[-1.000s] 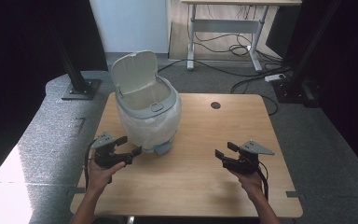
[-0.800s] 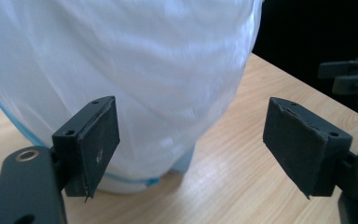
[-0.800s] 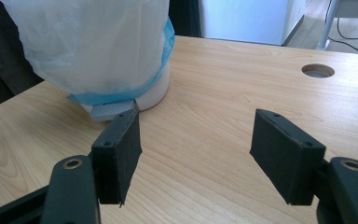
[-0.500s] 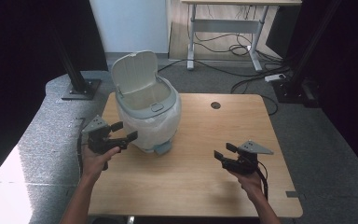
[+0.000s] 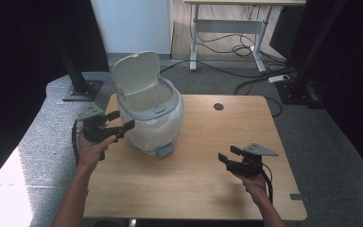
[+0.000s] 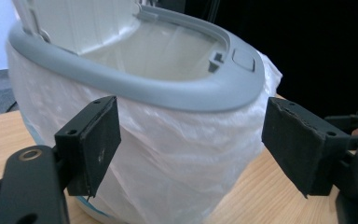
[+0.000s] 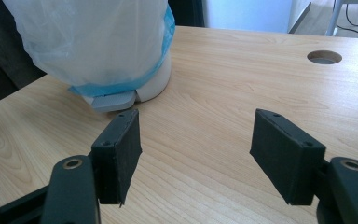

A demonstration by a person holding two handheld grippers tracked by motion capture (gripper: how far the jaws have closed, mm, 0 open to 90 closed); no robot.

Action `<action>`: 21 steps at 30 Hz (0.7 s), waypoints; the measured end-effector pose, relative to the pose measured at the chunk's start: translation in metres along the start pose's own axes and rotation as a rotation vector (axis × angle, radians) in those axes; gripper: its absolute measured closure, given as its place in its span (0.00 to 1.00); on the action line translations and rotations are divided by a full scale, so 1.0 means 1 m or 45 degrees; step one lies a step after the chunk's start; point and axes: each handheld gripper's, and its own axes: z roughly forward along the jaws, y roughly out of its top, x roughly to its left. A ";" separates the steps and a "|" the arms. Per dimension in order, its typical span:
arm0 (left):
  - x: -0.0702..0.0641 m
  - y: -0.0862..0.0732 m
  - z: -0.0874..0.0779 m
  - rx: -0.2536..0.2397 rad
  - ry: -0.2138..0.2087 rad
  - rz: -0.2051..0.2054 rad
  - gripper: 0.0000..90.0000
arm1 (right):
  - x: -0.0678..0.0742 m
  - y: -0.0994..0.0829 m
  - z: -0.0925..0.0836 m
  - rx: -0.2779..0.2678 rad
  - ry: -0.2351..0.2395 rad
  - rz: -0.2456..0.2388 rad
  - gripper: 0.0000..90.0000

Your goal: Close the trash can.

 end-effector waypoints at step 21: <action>0.035 0.041 0.013 -0.045 -0.038 -0.028 0.18 | 0.000 -0.006 0.004 0.031 0.002 -0.004 0.36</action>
